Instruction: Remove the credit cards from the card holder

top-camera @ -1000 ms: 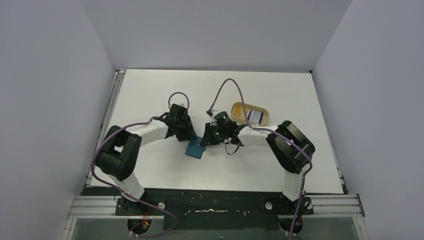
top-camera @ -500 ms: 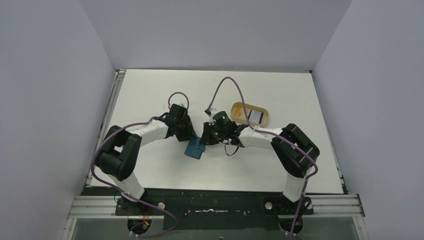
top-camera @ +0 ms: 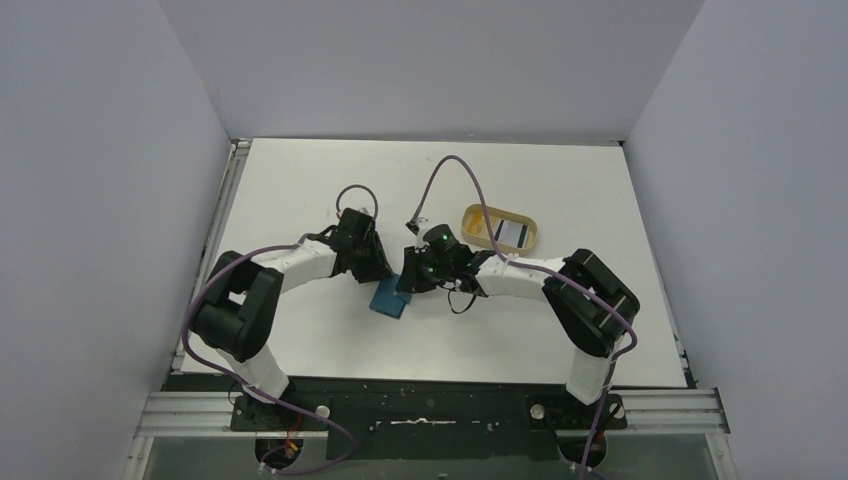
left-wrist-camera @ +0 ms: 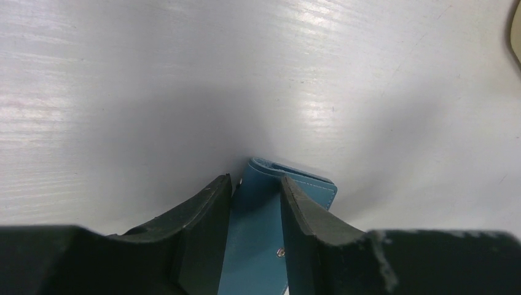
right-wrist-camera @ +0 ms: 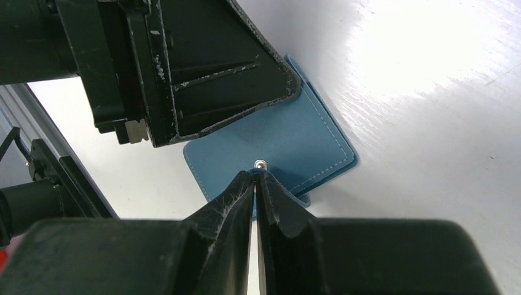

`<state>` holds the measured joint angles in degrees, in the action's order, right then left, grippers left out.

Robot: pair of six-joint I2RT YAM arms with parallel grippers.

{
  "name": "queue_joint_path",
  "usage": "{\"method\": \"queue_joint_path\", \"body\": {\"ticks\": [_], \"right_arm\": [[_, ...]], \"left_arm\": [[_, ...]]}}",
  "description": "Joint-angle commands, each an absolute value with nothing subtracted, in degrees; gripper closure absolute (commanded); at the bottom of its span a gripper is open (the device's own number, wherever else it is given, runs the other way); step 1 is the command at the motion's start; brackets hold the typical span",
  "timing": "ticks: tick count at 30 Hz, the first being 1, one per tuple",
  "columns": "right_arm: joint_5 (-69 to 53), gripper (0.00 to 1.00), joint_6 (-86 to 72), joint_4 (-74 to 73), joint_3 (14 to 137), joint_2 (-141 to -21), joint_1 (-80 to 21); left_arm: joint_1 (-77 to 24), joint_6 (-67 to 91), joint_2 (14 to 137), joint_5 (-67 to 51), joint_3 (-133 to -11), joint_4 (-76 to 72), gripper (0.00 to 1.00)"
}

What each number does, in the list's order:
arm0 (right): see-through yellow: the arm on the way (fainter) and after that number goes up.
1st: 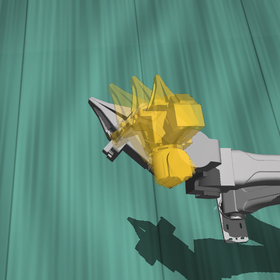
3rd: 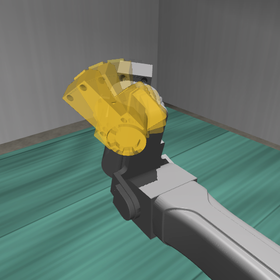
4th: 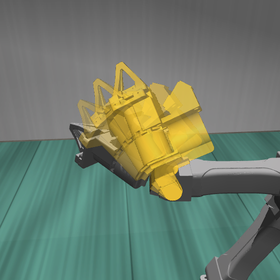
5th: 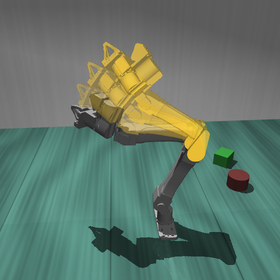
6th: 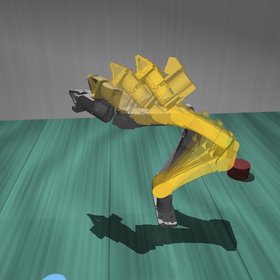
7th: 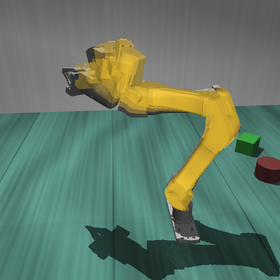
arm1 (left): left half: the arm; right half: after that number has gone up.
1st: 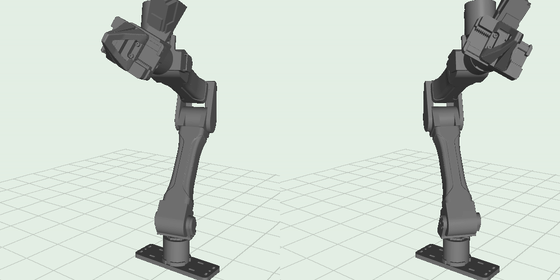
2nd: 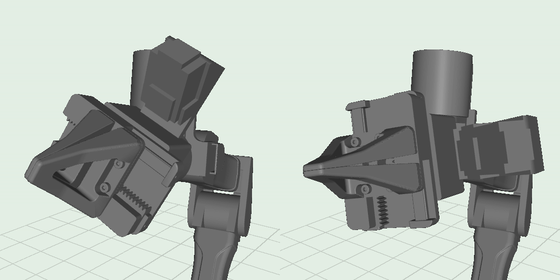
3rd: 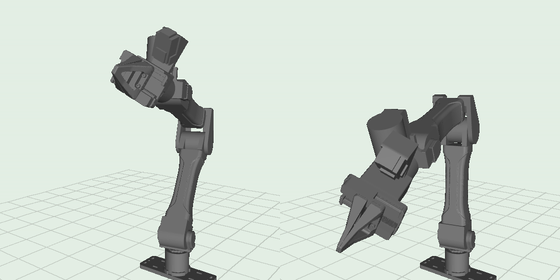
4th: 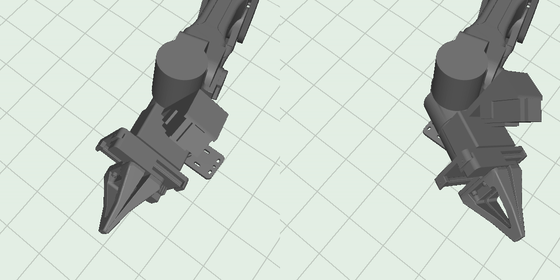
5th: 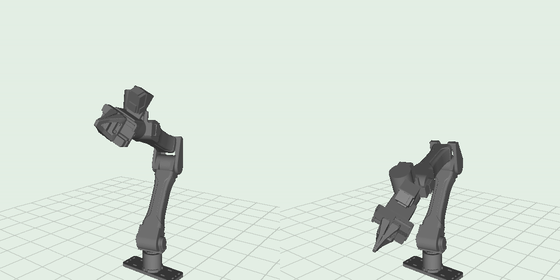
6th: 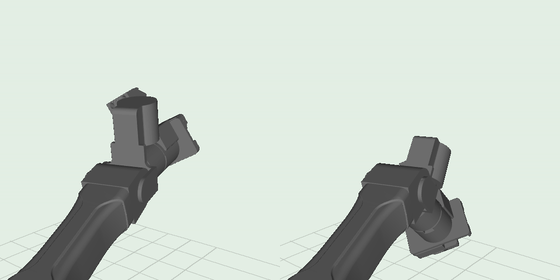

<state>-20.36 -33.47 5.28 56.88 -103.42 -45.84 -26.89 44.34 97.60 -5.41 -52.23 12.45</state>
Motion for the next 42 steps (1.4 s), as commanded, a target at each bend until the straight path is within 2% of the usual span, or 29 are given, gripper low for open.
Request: {"method": "queue_joint_path", "body": {"ticks": [1, 3, 6, 19, 42], "right_arm": [[-20.0, 0.91, -32.5, 7.5, 58.4, -102.7, -46.3], [-20.0, 0.91, -32.6, 7.8, 58.3, -103.0, -46.3], [-20.1, 0.91, -33.0, 8.6, 58.1, -103.4, -46.2], [-21.1, 0.91, -34.2, 12.0, 56.4, -104.6, -45.8], [-29.1, 0.88, -42.6, 35.3, 46.6, -106.6, -43.1]], "left_arm": [[-26.9, 43.9, 98.8, -5.8, -50.4, 14.5, 0.74], [-26.9, 43.9, 98.9, -6.0, -50.4, 14.3, 0.86], [-26.9, 43.9, 98.8, -6.1, -50.4, 14.3, 0.91], [-26.8, 43.6, 98.6, -5.7, -50.7, 15.0, 0.91], [-26.9, 42.8, 97.8, -4.3, -50.0, 16.3, 0.91]]}}
